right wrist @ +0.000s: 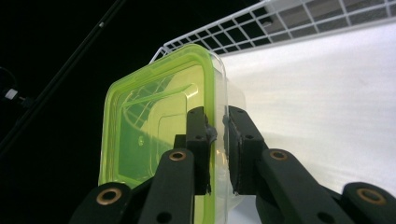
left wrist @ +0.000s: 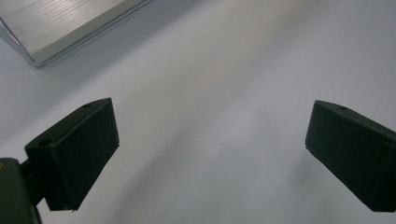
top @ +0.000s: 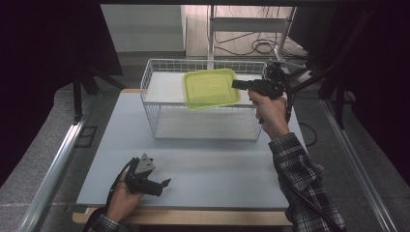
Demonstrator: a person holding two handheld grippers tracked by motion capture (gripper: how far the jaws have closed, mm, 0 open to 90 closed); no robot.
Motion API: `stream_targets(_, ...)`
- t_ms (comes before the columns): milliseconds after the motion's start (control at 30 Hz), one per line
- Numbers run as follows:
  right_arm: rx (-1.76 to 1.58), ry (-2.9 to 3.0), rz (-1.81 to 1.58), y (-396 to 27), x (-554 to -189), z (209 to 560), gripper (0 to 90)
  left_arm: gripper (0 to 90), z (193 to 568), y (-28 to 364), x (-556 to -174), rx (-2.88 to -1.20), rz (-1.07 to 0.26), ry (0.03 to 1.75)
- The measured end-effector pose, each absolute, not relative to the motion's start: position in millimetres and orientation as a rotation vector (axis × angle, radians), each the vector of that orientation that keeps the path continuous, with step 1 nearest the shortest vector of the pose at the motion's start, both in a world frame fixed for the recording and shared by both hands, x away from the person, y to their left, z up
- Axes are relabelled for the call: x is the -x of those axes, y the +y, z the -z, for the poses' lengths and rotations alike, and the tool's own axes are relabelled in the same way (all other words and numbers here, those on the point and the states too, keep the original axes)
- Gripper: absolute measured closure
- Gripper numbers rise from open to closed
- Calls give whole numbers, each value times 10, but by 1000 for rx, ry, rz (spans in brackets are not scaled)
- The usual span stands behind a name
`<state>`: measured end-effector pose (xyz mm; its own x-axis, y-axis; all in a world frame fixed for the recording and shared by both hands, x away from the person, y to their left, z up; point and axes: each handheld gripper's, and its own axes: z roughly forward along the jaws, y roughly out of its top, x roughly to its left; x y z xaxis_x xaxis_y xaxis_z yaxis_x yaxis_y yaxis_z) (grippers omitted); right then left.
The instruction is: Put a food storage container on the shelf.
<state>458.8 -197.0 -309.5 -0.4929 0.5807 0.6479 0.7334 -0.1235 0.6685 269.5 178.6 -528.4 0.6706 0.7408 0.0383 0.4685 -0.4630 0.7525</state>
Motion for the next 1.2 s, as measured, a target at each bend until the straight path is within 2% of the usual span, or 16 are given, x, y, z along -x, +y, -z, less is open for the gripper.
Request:
stream_targets(800,1659,-2030,1706,-1807,-4892,3076,795,28,5281,1785,-2690,-2143,-472,922)
stream_targets(1200,1710,-2127,1666,-1762,-4885,3091,770,27,5287,1771,-2687,-2150,-467,920)
